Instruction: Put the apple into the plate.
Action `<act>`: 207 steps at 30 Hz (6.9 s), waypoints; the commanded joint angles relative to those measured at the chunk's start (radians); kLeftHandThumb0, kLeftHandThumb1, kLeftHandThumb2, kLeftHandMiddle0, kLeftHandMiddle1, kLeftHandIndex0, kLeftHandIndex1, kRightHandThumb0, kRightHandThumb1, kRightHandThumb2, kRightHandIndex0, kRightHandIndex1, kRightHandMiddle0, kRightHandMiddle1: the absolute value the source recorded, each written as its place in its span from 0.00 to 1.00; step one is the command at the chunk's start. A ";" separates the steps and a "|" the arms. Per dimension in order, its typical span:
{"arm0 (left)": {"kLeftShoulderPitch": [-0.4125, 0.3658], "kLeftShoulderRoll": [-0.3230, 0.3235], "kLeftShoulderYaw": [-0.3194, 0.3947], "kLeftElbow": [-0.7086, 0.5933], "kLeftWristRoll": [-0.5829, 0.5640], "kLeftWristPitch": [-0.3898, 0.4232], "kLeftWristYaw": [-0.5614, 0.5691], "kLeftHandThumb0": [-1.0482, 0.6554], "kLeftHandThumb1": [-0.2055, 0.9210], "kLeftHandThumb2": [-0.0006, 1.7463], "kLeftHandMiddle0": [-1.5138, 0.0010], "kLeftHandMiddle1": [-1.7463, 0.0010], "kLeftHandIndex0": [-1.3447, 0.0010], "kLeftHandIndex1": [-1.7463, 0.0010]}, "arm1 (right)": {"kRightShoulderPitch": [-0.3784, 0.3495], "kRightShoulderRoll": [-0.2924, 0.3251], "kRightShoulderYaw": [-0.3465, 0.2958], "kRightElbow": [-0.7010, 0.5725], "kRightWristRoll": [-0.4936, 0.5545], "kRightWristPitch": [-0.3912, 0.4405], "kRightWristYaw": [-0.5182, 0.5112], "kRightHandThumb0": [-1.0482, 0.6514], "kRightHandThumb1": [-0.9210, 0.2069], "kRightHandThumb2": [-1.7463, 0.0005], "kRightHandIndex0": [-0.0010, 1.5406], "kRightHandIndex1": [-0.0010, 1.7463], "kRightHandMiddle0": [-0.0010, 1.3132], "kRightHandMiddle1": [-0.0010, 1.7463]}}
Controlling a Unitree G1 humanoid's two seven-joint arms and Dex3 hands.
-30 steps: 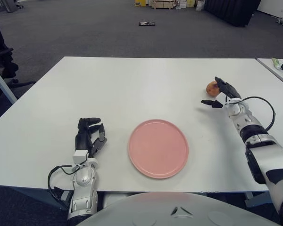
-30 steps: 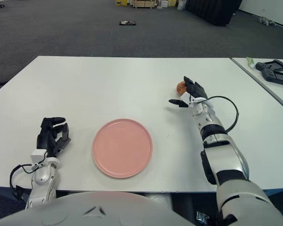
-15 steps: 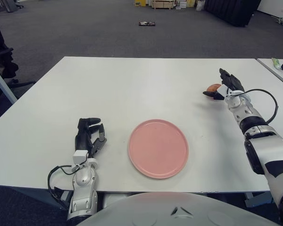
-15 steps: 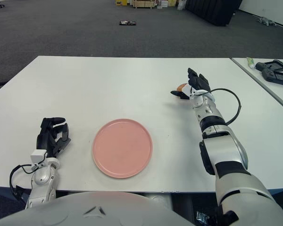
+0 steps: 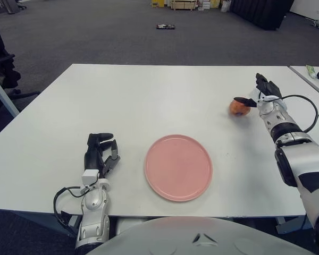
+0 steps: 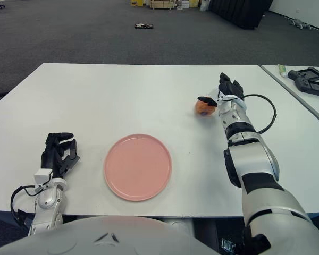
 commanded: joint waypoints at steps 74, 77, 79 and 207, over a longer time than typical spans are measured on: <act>0.085 -0.028 0.003 -0.046 0.020 0.045 0.028 0.41 0.96 0.34 0.73 0.13 0.83 0.00 | 0.031 0.174 0.163 0.083 -0.097 0.130 0.155 0.19 0.18 0.60 0.02 0.41 0.00 0.37; 0.085 -0.028 0.003 -0.045 0.017 0.041 0.028 0.41 0.96 0.34 0.74 0.13 0.84 0.00 | 0.032 0.176 0.160 0.082 -0.095 0.126 0.143 0.21 0.27 0.52 0.02 0.62 0.00 0.69; 0.087 -0.029 0.004 -0.044 0.016 0.033 0.029 0.41 0.96 0.34 0.74 0.12 0.84 0.00 | 0.032 0.176 0.153 0.079 -0.089 0.117 0.127 0.26 0.31 0.47 0.06 0.71 0.10 0.84; -0.014 -0.013 -0.001 0.068 0.027 -0.019 0.035 0.40 0.89 0.41 0.69 0.13 0.80 0.00 | 0.725 0.076 0.020 -1.513 0.308 -0.123 0.687 0.62 0.83 0.06 0.60 0.92 0.47 1.00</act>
